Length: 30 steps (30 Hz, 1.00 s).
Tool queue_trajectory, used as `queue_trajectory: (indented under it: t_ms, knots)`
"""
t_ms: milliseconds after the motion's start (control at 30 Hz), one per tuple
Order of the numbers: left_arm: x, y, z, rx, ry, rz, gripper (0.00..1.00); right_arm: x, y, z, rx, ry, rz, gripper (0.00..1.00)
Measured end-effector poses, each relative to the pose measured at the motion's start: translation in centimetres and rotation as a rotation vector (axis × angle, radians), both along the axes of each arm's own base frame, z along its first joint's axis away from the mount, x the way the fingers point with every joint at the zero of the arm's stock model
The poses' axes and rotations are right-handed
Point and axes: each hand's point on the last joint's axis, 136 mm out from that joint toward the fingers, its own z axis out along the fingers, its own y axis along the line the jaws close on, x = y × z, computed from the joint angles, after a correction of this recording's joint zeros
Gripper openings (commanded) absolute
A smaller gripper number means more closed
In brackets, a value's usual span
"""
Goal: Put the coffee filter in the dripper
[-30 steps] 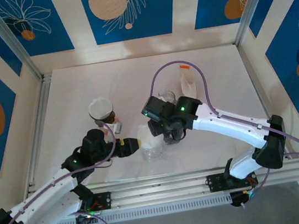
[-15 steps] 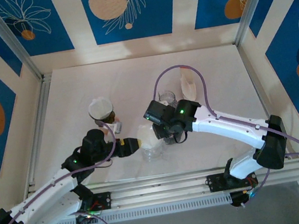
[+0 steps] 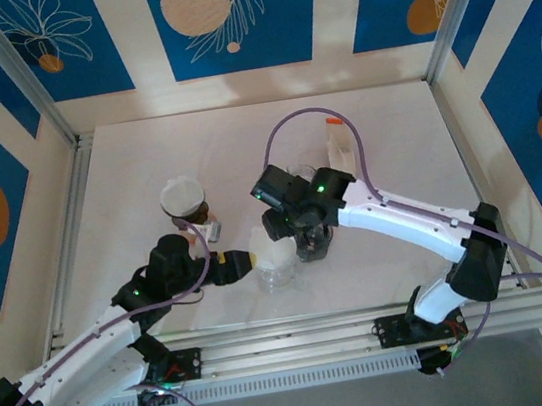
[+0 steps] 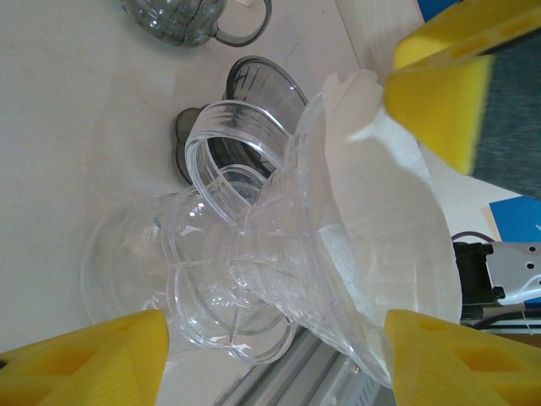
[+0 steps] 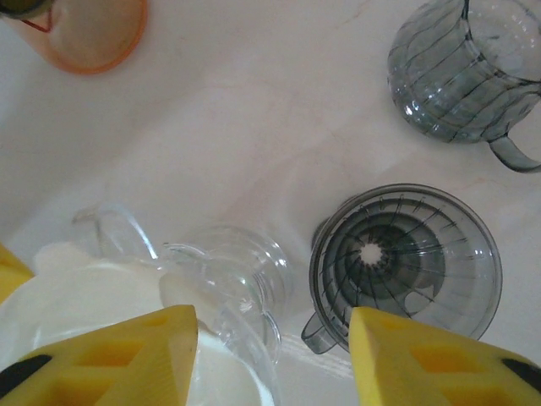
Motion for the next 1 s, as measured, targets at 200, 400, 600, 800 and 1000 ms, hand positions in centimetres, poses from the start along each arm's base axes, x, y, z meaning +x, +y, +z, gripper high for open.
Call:
queue_trajectory:
  t_ms: [200, 400, 600, 800, 1000]
  knots:
    - [0.0, 0.0, 0.1, -0.004, 0.001, 0.002, 0.67, 0.4, -0.1, -0.6, -0.011, 0.01, -0.009, 0.44]
    - [0.0, 0.0, 0.0, -0.005, 0.003, 0.003, 0.68, 0.5, -0.1, -0.6, -0.009, 0.01, -0.014, 0.53]
    - [0.0, -0.1, -0.1, -0.002, 0.008, 0.002, 0.68, 0.1, 0.1, -0.2, -0.002, -0.002, -0.005, 0.57]
    - [0.0, -0.1, -0.2, -0.001, 0.008, 0.002, 0.72, -0.7, -0.2, 1.9, 0.051, -0.043, -0.01, 0.57]
    - [0.0, -0.1, -0.2, -0.004, 0.016, 0.005, 0.79, -1.7, -1.5, 2.4, 0.08, -0.05, -0.038, 0.57]
